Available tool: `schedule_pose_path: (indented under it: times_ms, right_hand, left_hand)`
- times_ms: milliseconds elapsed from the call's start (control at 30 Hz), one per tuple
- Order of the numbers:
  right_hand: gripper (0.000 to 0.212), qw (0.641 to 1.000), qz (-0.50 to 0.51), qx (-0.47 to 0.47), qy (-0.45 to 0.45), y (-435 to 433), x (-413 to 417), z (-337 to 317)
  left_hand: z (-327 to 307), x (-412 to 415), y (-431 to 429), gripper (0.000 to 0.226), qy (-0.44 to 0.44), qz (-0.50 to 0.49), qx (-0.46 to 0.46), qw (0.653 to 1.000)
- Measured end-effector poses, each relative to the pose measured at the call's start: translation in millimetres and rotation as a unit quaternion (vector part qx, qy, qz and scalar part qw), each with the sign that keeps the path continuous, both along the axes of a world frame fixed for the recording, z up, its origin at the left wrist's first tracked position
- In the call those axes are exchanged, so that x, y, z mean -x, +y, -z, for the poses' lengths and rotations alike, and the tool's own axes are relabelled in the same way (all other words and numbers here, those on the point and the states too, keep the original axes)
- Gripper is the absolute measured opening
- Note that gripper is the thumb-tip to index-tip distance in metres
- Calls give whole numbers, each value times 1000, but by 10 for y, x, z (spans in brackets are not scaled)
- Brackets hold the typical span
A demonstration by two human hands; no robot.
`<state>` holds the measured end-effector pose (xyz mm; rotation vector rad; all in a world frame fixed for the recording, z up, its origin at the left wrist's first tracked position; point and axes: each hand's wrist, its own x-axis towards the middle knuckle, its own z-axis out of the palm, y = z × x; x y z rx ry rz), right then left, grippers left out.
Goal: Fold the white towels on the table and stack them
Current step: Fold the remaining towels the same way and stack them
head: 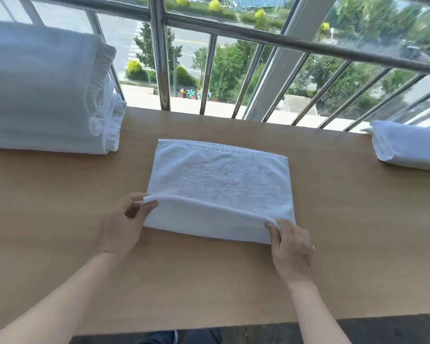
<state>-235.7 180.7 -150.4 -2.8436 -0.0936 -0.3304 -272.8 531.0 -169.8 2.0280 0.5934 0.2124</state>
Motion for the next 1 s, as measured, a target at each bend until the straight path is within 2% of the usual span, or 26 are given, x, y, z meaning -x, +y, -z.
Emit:
schedule_pose_path:
  times_ms: [100,200,367,500,667,833,900,967,1000]
  right_hand:
    - [31,999,12,1,44,50,-498,-150]
    - [31,999,-13,28,31,97,-1078,-236]
    - [45,989,-54,98,96,136,-1975,-238]
    - [48,982,-65,109,141,164,-2398,-105]
    - [55,978,-58,129,153,96,-2690,125]
    - [52,979,-37,96,175,55,-2702,321]
    - [44,986,-11,85,140,94,-2681,292]
    - [32,996,14,63,53,236,-2528,248]
    - [28,999,6,34,19,364,-2382,232]
  left_hand:
    - [-93,-398,-38,19,-41,-31,48,998]
    - [-149,-844,-32,13,-36,-63,72,995]
    - [-105,-1498,72,16,-8,-65,28,997]
    - [36,-1795,116,16,30,-87,8,996]
    - [215,-1903,118,21,60,-86,-102,989]
    - [221,-1876,17,25,58,-92,-170,979]
    - [166,-1866,-30,32,38,-74,-236,968]
    - [123,-1810,-263,35,-17,-31,-308,951]
    - [117,-1768,-467,36,-34,7,-312,949]
